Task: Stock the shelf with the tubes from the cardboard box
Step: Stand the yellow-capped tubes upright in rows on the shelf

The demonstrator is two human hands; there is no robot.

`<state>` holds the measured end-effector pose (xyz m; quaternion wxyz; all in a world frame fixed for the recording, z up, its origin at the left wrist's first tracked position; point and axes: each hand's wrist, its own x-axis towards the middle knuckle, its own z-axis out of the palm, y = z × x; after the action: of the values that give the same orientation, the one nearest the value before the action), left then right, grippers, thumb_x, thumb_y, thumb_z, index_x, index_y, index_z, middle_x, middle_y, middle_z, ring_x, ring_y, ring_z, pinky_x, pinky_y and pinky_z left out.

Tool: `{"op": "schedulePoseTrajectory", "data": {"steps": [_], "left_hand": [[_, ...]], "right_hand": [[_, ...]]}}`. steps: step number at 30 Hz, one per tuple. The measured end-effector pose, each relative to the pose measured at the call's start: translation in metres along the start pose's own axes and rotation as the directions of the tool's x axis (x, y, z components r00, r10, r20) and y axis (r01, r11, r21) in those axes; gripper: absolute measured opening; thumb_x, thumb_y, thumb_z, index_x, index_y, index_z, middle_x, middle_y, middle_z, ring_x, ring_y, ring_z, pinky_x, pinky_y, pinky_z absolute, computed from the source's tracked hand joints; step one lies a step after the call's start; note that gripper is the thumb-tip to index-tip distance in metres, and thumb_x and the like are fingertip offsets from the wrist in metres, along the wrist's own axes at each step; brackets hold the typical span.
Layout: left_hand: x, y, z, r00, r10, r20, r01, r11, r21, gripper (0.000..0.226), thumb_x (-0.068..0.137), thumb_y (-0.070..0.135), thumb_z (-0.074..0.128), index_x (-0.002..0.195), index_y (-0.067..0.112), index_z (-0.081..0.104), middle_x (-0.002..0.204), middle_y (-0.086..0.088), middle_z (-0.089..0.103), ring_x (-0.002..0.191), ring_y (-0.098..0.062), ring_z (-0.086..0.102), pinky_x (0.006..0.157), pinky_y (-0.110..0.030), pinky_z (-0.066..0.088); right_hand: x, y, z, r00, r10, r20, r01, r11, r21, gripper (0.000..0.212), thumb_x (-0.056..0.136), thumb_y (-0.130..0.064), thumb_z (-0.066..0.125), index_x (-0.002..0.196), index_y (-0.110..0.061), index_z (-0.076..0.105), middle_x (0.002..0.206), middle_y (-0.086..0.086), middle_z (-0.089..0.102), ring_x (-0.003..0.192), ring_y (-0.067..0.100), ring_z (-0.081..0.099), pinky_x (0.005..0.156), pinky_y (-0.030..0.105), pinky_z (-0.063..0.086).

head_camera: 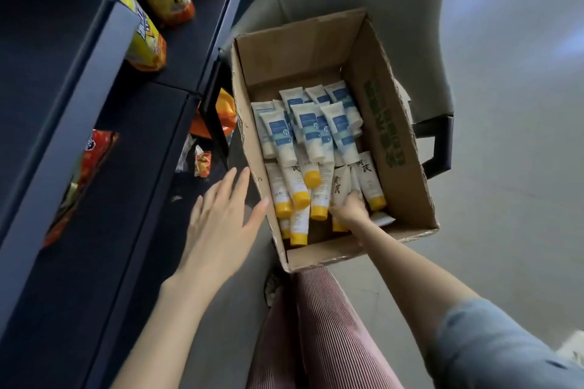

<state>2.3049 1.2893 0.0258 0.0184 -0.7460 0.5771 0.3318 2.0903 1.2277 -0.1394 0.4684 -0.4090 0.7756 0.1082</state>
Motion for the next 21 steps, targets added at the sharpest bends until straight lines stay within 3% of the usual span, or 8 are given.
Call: {"op": "schedulePoseTrajectory", "data": {"steps": [7, 10, 13, 15, 17, 21], "left_hand": [[-0.002, -0.006, 0.004, 1.000, -0.007, -0.018, 0.006, 0.997, -0.083, 0.063, 0.095, 0.051, 0.026, 0.150, 0.028, 0.007, 0.158, 0.010, 0.009, 0.144, -0.011, 0.009, 0.115, -0.036, 0.015], [-0.003, -0.004, 0.002, 0.998, 0.010, -0.055, -0.018, 0.989, -0.146, 0.061, 0.095, 0.047, 0.032, 0.150, 0.027, 0.014, 0.157, 0.009, 0.016, 0.143, -0.011, 0.014, 0.113, -0.037, 0.019], [-0.002, 0.006, 0.000, 0.990, 0.054, -0.130, -0.082, 0.972, -0.219, 0.056, 0.096, 0.040, 0.038, 0.148, 0.024, 0.023, 0.153, 0.009, 0.025, 0.139, -0.011, 0.022, 0.110, -0.035, 0.024], [0.000, 0.013, 0.000, 0.983, 0.070, -0.169, -0.114, 0.956, -0.271, 0.053, 0.097, 0.037, 0.040, 0.146, 0.024, 0.028, 0.151, 0.010, 0.030, 0.137, -0.009, 0.024, 0.107, -0.028, 0.023], [0.004, 0.020, 0.001, 0.983, 0.081, -0.167, -0.133, 0.936, -0.325, 0.050, 0.097, 0.036, 0.041, 0.145, 0.023, 0.031, 0.148, 0.009, 0.035, 0.136, -0.008, 0.027, 0.105, -0.024, 0.022], [0.012, 0.034, 0.006, 0.994, 0.047, -0.103, -0.090, 0.873, -0.478, 0.050, 0.096, 0.040, 0.044, 0.141, 0.021, 0.039, 0.144, 0.006, 0.042, 0.133, -0.009, 0.035, 0.109, -0.030, 0.030]], "right_hand": [[0.016, 0.002, 0.008, 0.993, 0.044, -0.111, -0.038, 0.998, 0.059, 0.051, 0.088, -0.030, 0.060, 0.129, -0.005, 0.041, 0.130, 0.017, 0.054, 0.120, 0.035, 0.051, 0.099, 0.042, 0.043], [0.011, -0.001, -0.001, 0.997, 0.057, -0.044, -0.044, 0.967, 0.251, 0.045, 0.089, -0.024, 0.060, 0.126, -0.003, 0.046, 0.124, 0.016, 0.057, 0.114, 0.034, 0.055, 0.089, 0.042, 0.049], [-0.010, -0.005, -0.022, 0.988, 0.075, 0.135, -0.134, 0.851, 0.508, 0.040, 0.091, -0.020, 0.058, 0.125, -0.001, 0.047, 0.107, 0.014, 0.061, 0.092, 0.029, 0.062, 0.078, 0.042, 0.055], [-0.032, -0.008, -0.036, 0.976, -0.029, 0.218, -0.117, 0.771, 0.626, 0.037, 0.093, -0.018, 0.058, 0.125, -0.001, 0.049, 0.095, 0.011, 0.064, 0.075, 0.020, 0.062, 0.066, 0.034, 0.056], [-0.059, -0.011, -0.046, 0.955, -0.178, 0.238, -0.057, 0.677, 0.734, 0.032, 0.094, -0.018, 0.057, 0.123, -0.005, 0.053, 0.097, 0.011, 0.068, 0.075, 0.018, 0.065, 0.059, 0.026, 0.055], [-0.110, -0.018, -0.052, 0.853, -0.462, 0.242, 0.041, 0.522, 0.852, 0.034, 0.090, -0.018, 0.058, 0.124, -0.012, 0.056, 0.115, 0.014, 0.067, 0.096, 0.024, 0.067, 0.076, 0.031, 0.057]]}}
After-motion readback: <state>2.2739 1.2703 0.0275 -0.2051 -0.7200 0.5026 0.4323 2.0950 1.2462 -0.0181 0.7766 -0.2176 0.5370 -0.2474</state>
